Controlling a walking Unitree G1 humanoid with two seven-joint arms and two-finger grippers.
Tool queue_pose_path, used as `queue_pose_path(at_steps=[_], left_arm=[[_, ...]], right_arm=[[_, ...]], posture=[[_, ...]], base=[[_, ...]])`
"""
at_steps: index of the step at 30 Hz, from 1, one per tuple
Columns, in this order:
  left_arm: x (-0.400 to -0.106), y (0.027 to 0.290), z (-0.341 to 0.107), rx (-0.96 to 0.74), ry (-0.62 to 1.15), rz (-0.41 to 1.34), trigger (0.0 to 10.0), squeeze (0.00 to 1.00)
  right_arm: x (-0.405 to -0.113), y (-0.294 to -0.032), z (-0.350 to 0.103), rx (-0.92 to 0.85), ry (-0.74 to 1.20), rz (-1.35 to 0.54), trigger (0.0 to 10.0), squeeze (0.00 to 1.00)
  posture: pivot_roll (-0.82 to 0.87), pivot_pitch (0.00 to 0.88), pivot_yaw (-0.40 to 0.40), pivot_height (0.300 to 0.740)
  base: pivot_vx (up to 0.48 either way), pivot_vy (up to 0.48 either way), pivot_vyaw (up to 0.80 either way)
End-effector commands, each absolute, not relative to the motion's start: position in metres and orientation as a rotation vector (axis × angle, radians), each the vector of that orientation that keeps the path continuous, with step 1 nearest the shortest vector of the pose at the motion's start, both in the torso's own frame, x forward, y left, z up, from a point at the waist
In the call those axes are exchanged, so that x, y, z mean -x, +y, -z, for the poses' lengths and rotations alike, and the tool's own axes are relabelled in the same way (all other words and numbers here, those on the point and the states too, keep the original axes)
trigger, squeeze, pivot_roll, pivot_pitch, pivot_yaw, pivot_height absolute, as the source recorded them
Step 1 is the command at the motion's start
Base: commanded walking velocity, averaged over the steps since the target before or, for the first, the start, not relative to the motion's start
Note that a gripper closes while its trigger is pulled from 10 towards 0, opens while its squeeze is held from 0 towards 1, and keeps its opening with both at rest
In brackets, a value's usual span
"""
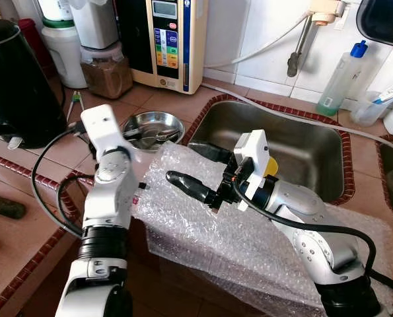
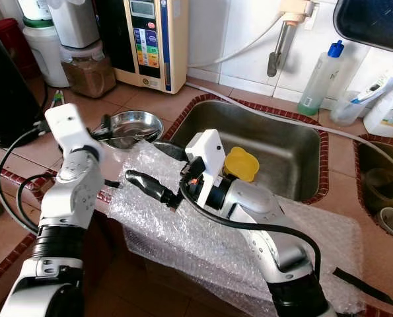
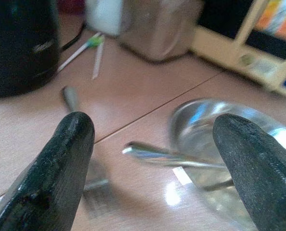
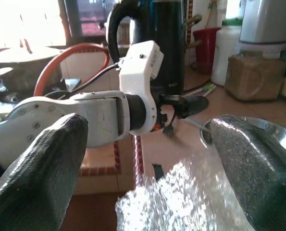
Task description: Kitchen organization
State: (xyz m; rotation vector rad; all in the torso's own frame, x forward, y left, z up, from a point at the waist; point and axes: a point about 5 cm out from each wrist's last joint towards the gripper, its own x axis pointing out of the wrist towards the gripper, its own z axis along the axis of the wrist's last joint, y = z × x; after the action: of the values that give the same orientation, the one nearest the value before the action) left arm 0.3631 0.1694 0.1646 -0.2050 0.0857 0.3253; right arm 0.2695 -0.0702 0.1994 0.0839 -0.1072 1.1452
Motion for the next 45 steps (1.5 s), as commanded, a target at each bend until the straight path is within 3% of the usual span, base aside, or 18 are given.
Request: queue_pose_path(at_steps=[1,10,24,25,26,27,28,29,35,38,45], left_arm=[[-0.369,0.177,-0.169,0.175,0.062,-0.333,10.0,0.0],[-0.381,0.197,-0.168,0.256,0.111,-0.353,10.0,0.0],[-0.4,0.184,-0.168,0.54,0.209,-0.234,10.0,0.0],[-0.401,0.183,-0.168,0.564,0.221,-0.229,8.4,0.0],[-0.401,0.183,-0.168,0.572,0.225,-0.229,8.4,0.0],[-0.402,0.183,-0.168,0.584,0.227,-0.222,3.1,0.0],[-0.402,0.183,-0.168,0.591,0.227,-0.219,0.9,0.0],[-0.403,0.183,-0.168,0.597,0.229,-0.223,0.0,0.0],[-0.403,0.184,-0.166,0.653,0.241,-0.224,0.0,0.0],[-0.403,0.186,-0.164,0.677,0.244,-0.228,0.0,0.0],[-0.402,0.189,-0.163,0.697,0.242,-0.232,0.0,0.0]], right_arm=[[-0.268,-0.071,-0.197,-0.043,-0.096,-1.156,10.0,0.0],[-0.268,-0.073,-0.186,0.028,-0.064,-1.115,10.0,0.0],[-0.258,-0.076,-0.171,0.114,-0.003,-1.123,10.0,0.0],[-0.256,-0.077,-0.169,0.118,0.012,-1.138,10.0,0.0],[-0.255,-0.077,-0.168,0.122,0.018,-1.142,10.0,0.0],[-0.255,-0.079,-0.166,0.135,0.033,-1.137,10.0,0.0],[-0.255,-0.08,-0.164,0.144,0.043,-1.125,10.0,0.0],[-0.257,-0.083,-0.161,0.16,0.054,-1.104,10.0,0.0],[-0.276,-0.097,-0.154,0.19,0.055,-0.902,10.0,0.0],[-0.288,-0.108,-0.158,0.108,0.02,-0.781,10.0,0.0],[-0.294,-0.129,-0.164,0.014,-0.01,-0.698,10.0,0.0]], posture=[[-0.08,0.001,0.006,0.74],[-0.09,0.01,0.016,0.74],[-0.11,0.019,0.024,0.74],[-0.11,0.019,0.024,0.74],[-0.11,0.02,0.025,0.74],[-0.11,0.021,0.027,0.74],[-0.11,0.021,0.027,0.74],[-0.11,0.021,0.027,0.74],[-0.12,0.022,0.026,0.74],[-0.11,0.022,0.025,0.74],[-0.11,0.024,0.029,0.74]], base=[[0.0,0.0,0.0],[0.0,0.0,0.0],[0.0,0.0,0.0],[0.0,0.0,0.0],[0.0,0.0,0.0],[0.0,0.0,0.0],[0.0,0.0,0.0],[0.0,0.0,0.0],[0.0,0.0,0.0],[0.0,0.0,0.0],[0.0,0.0,0.0]])
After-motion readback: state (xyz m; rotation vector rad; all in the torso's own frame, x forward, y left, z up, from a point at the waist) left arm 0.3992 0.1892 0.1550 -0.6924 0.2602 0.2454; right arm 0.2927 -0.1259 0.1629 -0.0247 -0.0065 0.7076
